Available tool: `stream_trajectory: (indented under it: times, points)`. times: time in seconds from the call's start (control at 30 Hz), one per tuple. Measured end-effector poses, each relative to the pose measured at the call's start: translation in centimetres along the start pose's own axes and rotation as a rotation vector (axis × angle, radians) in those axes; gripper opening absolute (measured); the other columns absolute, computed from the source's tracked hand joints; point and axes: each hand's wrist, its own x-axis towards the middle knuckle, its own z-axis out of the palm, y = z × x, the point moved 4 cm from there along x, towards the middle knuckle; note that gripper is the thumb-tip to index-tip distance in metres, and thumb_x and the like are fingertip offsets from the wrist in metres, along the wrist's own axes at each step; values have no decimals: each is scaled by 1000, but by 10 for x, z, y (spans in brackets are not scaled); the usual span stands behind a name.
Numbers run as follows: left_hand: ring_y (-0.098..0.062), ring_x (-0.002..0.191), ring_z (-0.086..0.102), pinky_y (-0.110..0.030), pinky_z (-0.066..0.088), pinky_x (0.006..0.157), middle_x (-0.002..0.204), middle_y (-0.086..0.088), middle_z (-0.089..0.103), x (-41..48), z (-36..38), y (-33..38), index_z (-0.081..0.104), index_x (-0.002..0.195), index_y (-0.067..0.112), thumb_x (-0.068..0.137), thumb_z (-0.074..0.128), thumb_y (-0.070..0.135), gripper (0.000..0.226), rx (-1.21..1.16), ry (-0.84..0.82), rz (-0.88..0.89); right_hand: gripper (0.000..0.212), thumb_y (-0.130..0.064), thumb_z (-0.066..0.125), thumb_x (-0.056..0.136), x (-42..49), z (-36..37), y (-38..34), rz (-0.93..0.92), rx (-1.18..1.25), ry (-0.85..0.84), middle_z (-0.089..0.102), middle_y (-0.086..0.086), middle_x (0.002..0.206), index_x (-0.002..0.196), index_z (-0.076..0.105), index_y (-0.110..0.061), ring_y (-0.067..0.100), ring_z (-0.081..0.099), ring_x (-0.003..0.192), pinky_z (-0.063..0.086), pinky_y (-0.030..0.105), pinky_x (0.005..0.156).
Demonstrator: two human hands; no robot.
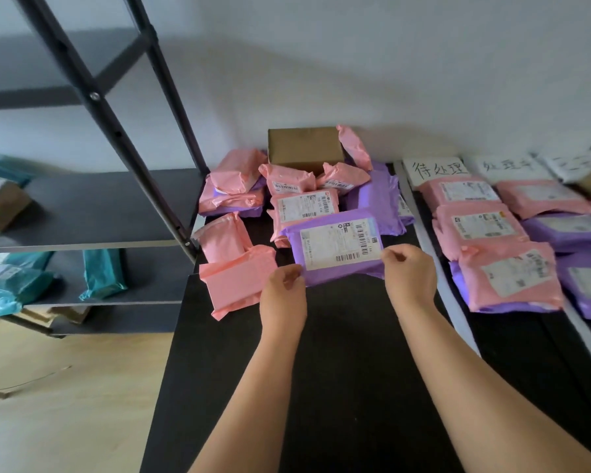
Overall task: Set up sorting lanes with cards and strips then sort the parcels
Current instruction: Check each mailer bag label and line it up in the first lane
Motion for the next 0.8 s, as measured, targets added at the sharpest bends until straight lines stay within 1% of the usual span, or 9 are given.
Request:
stream_trajectory:
  times: [0.1, 0.23, 0.3, 0.37, 0.43, 0.5, 0.57, 0.67, 0.8]
  points:
    - [1, 81, 56, -21, 42, 62, 99, 17, 58, -7, -12, 14, 65, 116, 28, 99, 52, 17, 24, -24, -29, 47, 13, -13, 53, 100, -13, -22, -28, -122, -24, 97, 60, -2, 92, 90, 61, -14, 15, 54, 84, 29, 15, 56]
    - [-7, 90, 62, -26, 50, 73, 108, 9, 65, -14, -31, 29, 64, 111, 25, 97, 56, 20, 17, -51, -50, 79, 13, -7, 50, 99, -32, -43, -62, -310, -35, 177, 62, 5, 92, 88, 58, -10, 21, 58, 89, 48, 33, 71]
    - [-3, 84, 60, -24, 50, 65, 111, 8, 66, -19, -47, 39, 62, 106, 30, 97, 58, 24, 12, -31, 23, 118, 11, -5, 50, 98, -43, -53, -77, -417, -63, 227, 61, 7, 92, 90, 58, -7, 24, 56, 90, 45, 35, 74]
    - [1, 81, 57, -12, 45, 54, 113, 10, 64, -25, -68, 54, 63, 113, 30, 96, 62, 29, 18, -11, 155, 213, 10, -1, 50, 96, -55, -63, -91, -522, -61, 274, 59, 9, 93, 90, 58, -4, 28, 52, 91, 39, 35, 74]
    - [-2, 91, 58, -5, 43, 57, 119, 12, 61, -33, -89, 72, 63, 125, 27, 93, 65, 32, 32, 0, 229, 377, 9, 1, 51, 95, -68, -73, -106, -615, -55, 293, 59, 10, 94, 90, 57, -3, 30, 51, 91, 41, 39, 76]
    - [-8, 107, 58, -12, 46, 71, 126, 12, 61, -39, -101, 88, 61, 133, 29, 93, 63, 38, 41, 15, 166, 480, 7, 0, 53, 95, -81, -82, -120, -699, -64, 297, 58, 8, 92, 91, 58, -3, 28, 52, 89, 44, 44, 76]
    - [-10, 105, 62, -16, 50, 68, 119, 11, 65, -45, -109, 99, 62, 133, 31, 93, 62, 41, 41, -19, 46, 501, 6, 0, 56, 95, -93, -88, -134, -770, -58, 298, 57, 5, 91, 91, 58, -3, 27, 52, 88, 45, 45, 72]
    - [-11, 86, 67, -13, 48, 55, 96, 11, 71, -55, -121, 108, 74, 112, 31, 94, 65, 34, 20, -69, 18, 521, 4, 1, 58, 95, -110, -95, -149, -841, -29, 296, 57, 4, 90, 92, 60, -2, 27, 52, 87, 43, 42, 70]
    - [-7, 73, 70, -28, 60, 63, 79, 16, 73, -63, -134, 113, 76, 88, 36, 90, 71, 32, 7, -179, 57, 469, 2, -6, 60, 96, -122, -99, -159, -795, 67, 319, 55, -5, 94, 96, 61, -6, 23, 55, 92, 48, 38, 72]
